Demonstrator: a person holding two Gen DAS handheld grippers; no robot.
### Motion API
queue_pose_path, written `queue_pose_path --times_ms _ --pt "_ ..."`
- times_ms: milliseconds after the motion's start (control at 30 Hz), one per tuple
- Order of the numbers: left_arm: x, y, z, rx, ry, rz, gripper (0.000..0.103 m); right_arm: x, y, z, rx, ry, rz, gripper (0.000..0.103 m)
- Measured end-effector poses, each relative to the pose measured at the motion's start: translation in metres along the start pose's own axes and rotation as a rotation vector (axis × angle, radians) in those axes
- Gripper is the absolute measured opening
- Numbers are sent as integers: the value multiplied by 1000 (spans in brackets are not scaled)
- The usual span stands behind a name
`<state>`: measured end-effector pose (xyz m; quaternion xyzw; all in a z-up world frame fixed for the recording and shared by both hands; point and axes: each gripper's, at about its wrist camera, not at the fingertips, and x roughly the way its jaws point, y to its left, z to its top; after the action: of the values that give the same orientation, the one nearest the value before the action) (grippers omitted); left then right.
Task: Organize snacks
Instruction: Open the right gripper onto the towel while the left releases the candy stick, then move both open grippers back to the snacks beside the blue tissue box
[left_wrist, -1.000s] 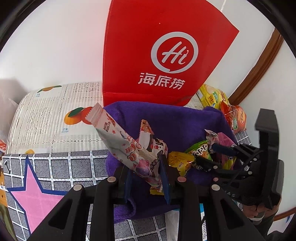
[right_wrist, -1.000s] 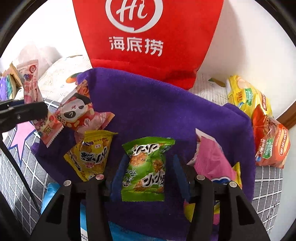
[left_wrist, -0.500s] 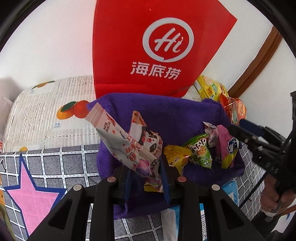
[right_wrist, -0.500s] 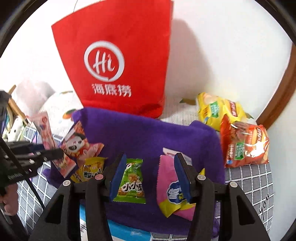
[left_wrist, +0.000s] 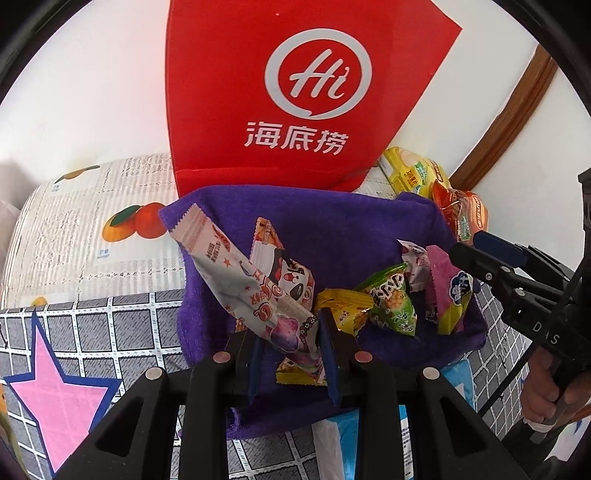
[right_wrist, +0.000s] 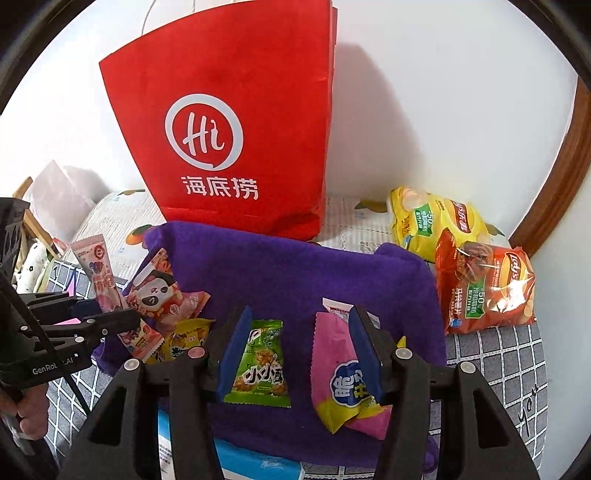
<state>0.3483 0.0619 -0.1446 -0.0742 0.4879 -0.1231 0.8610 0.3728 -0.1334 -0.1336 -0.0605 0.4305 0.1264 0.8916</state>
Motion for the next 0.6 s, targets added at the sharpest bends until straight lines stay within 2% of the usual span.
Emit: queue_pose_path --times_ms 233,300,367,533,600 --pt "3 2 1 0 13 12 31 3 4 -2 -11 10 0 55" --pt "3 3 1 -3 17 9 44 3 5 -3 -13 10 1 55" --pt "3 3 2 -5 22 13 51 3 5 -3 -14 11 3 55" --pt "-4 0 3 7 0 9 60 2 7 -3 -22 6 6 55" --pt "-10 -2 4 17 -13 11 67 -1 6 -2 -17 -1 7 55"
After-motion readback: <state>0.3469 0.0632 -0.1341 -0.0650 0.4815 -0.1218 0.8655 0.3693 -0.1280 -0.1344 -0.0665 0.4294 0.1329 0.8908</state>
